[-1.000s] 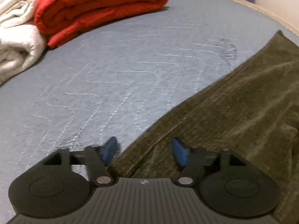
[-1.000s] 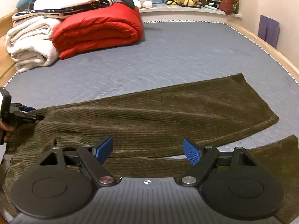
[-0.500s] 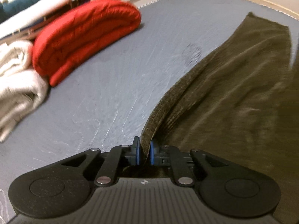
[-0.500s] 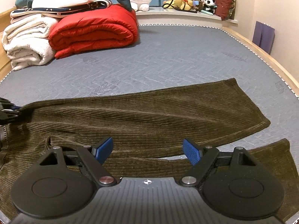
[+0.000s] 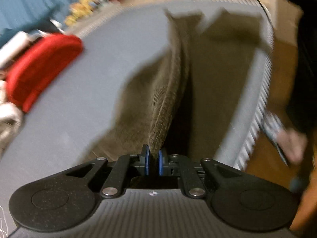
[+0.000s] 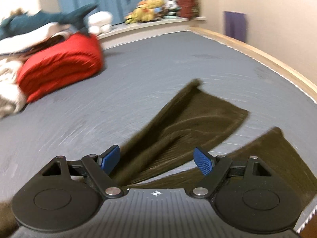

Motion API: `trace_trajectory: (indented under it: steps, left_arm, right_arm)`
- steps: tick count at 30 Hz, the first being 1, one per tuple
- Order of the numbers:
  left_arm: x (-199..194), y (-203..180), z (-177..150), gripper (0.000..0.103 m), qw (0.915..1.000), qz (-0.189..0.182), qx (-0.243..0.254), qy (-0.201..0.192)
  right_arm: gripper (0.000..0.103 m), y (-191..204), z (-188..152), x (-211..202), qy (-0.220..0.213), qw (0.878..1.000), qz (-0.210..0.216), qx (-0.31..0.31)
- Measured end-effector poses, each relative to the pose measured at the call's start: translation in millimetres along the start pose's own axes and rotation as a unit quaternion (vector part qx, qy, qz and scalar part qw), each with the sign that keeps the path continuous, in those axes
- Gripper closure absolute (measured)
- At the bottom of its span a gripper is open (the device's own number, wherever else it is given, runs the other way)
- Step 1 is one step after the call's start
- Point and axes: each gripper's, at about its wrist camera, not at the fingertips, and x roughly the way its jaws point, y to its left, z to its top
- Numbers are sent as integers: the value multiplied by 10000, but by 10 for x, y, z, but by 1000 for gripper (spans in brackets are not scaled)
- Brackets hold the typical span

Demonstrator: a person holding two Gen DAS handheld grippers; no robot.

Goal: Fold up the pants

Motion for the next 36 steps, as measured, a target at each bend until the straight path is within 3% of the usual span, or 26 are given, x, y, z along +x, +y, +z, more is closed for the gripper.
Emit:
trace_trajectory:
  steps: [2,4,7,9,11,13,16,18,20,24,28,36]
  left_arm:
    - [76,-71,-53,89,9990,-197,160,364]
    - [22,-21,41,85,9999,-39,56,109]
    - [-69,234,325,82,9966,-142,-705,-409]
    - [-29,332,560,82,9927,-28,-1050,-593]
    - [105,393,807,82,9878,94,-1381,-707]
    - [290,464,978,82,9790,49,-1882,-782]
    - [613,451,1183,82,9627,-196,-2626,-626]
    - [765,428,1233,82,9589,-190,-2785,-499]
    - [863,405,1288,82,9600,-99,-2777,-338]
    - [897,562,1319,82,9570,-21,-2875,-394]
    - [963,628,1270,79,9566,85,-2898,-290]
    - [974,669,1085,79,9596,162,-2806,-122]
  right_arm:
    - [20,-161,6,-3,-26,9996,-46,268]
    - [20,-315,13,10,-72,9985,-104,526]
    - [24,-507,23,55,-119,9964,-162,824]
    - [34,-603,44,109,-128,9947,-90,1013]
    - [59,-680,57,174,-166,9932,60,1147]
    - [70,-688,82,254,-157,9919,306,1223]
    - [71,-628,85,398,-165,9904,655,1206]
    - [70,-557,82,509,-115,9893,896,1144]
    - [69,-478,89,677,-31,9879,1061,1128]
    - [65,-335,118,1046,196,9853,1220,1179]
    - [56,-212,91,1397,306,9850,1110,1284]
    - [57,-36,-22,1963,801,9803,909,1561]
